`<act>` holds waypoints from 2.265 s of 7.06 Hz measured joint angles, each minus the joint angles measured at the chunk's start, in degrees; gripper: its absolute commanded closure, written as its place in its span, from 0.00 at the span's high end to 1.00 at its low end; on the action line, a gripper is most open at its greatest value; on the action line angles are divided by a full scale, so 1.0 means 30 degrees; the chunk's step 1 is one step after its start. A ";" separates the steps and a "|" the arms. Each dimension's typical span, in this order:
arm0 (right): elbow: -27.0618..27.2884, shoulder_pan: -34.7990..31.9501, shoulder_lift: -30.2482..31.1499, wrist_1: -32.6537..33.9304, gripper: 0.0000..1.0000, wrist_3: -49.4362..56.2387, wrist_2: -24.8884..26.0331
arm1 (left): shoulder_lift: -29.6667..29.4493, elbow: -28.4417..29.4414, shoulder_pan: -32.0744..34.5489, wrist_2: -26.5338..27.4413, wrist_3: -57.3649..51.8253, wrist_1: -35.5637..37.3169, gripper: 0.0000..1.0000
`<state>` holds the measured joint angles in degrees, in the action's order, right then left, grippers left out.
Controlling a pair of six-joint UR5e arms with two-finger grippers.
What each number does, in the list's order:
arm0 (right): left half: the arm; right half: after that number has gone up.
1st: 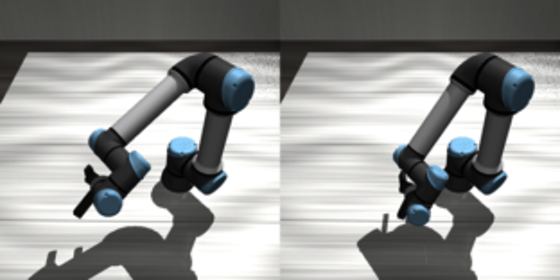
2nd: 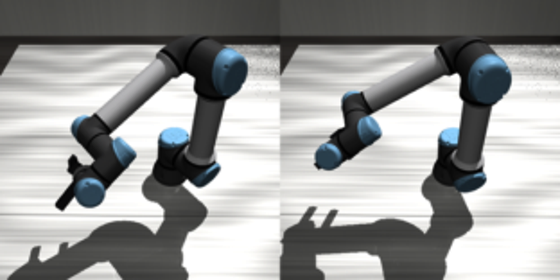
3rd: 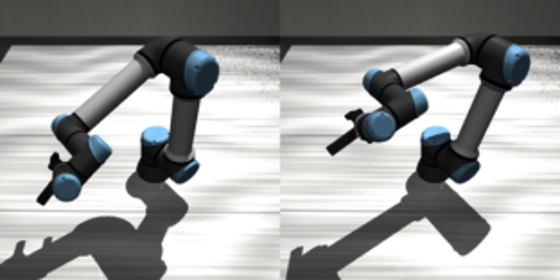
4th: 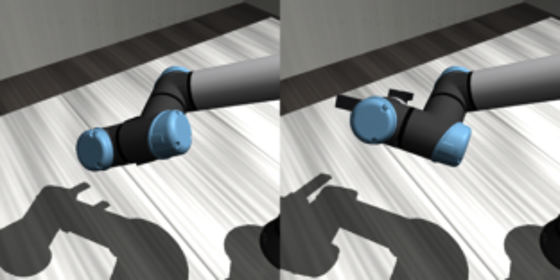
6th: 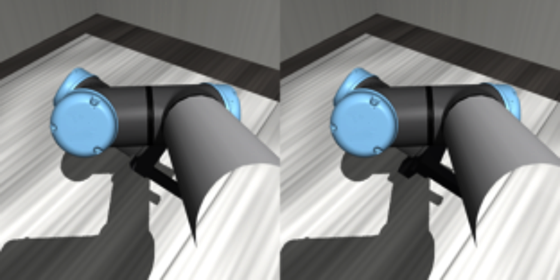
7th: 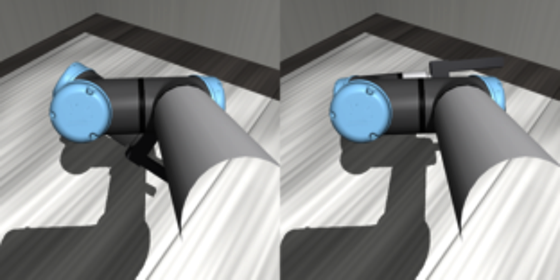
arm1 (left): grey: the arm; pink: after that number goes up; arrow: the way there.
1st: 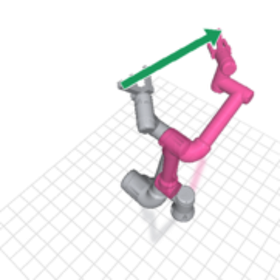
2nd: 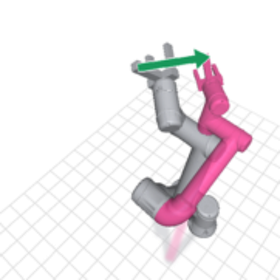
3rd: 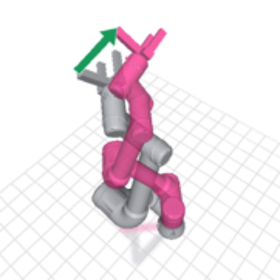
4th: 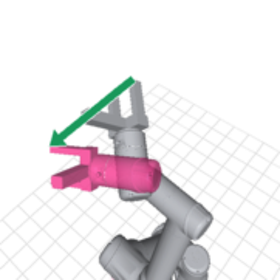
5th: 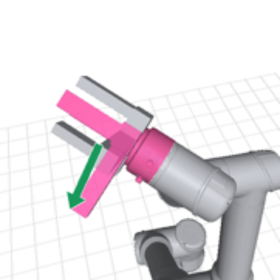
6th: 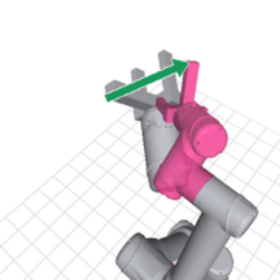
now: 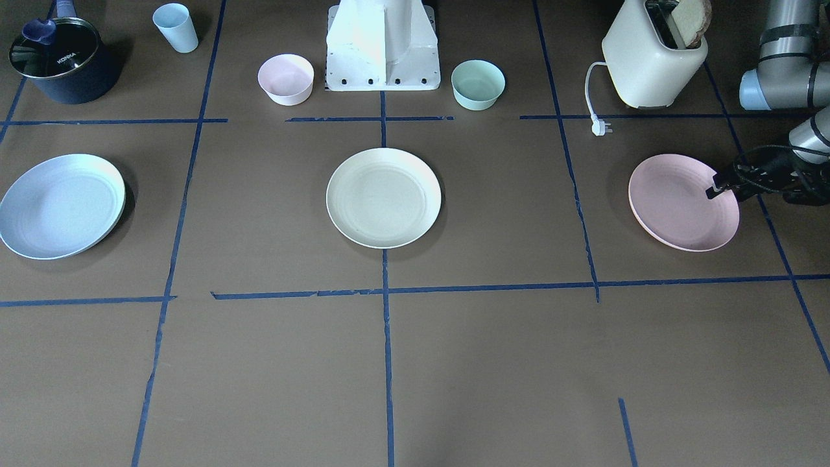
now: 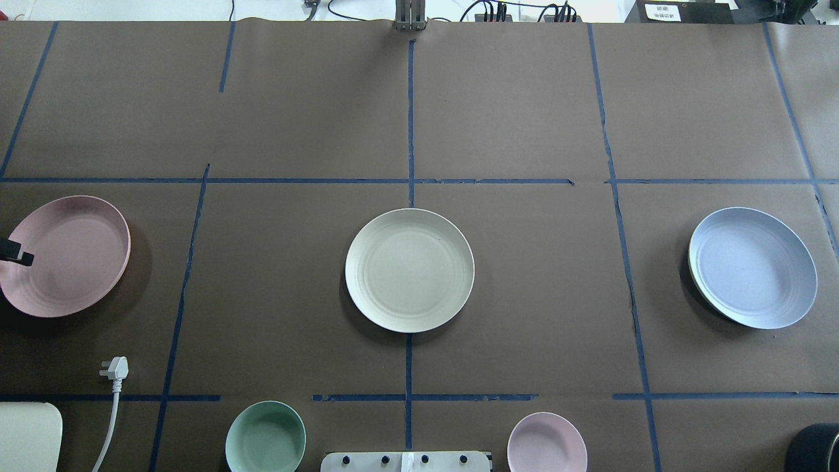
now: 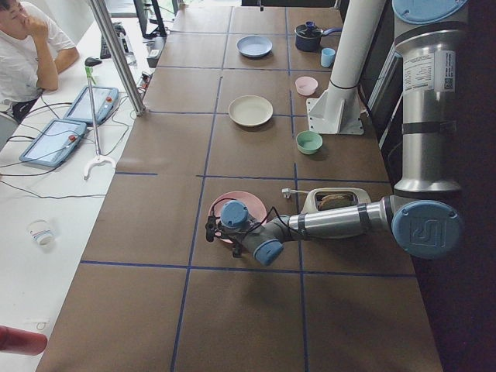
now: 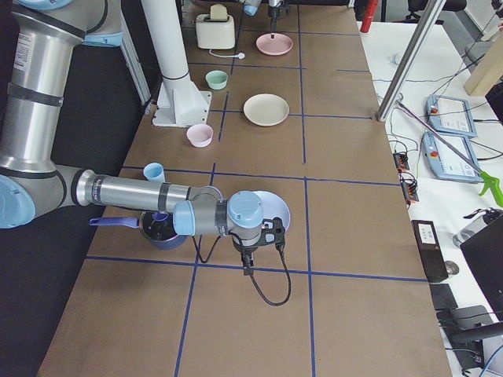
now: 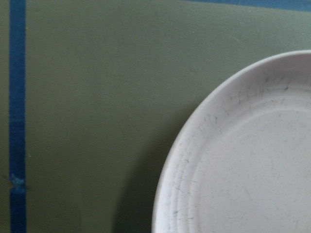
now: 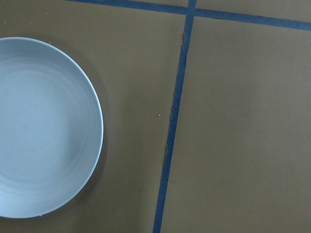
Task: Stack three plates with pink and blue
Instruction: 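Lower the left gripper and grasp the rim of the pink plate, then carry the pink plate with the left gripper onto the cream plate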
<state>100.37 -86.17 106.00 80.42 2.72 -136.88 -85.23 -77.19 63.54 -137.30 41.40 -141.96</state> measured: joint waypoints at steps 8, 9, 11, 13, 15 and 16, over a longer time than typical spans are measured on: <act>0.0064 -0.0010 0.0087 -0.0022 1.00 0.0000 -0.0020 | -0.1588 -0.3999 -0.0452 -0.2349 0.7754 0.0025 0.00; 0.0062 -0.0007 0.0088 -0.0011 1.00 -0.0007 -0.0019 | -0.2905 -0.4590 -0.1563 -0.2086 0.9492 0.0073 0.00; 0.0051 -0.0002 0.0083 -0.0001 1.00 -0.0026 -0.0019 | -0.5847 -0.4759 -0.4940 0.0030 1.2181 0.0283 0.00; 0.0015 -0.0002 0.0062 -0.0001 1.00 -0.0029 -0.0019 | -0.8624 -0.4724 -0.7746 0.2599 1.3505 0.2271 0.00; -0.0008 0.0004 0.0060 0.0000 1.00 -0.0030 -0.0019 | -1.0208 -0.4611 -0.9432 0.4356 1.4084 0.3772 0.00; -0.0014 0.0004 0.0059 0.0001 1.00 -0.0030 -0.0019 | -1.0557 -0.4537 -0.9881 0.4801 1.4148 0.4039 0.00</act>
<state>100.33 -86.16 106.17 80.42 2.64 -136.93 -116.90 -90.80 33.90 -122.90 83.84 -129.84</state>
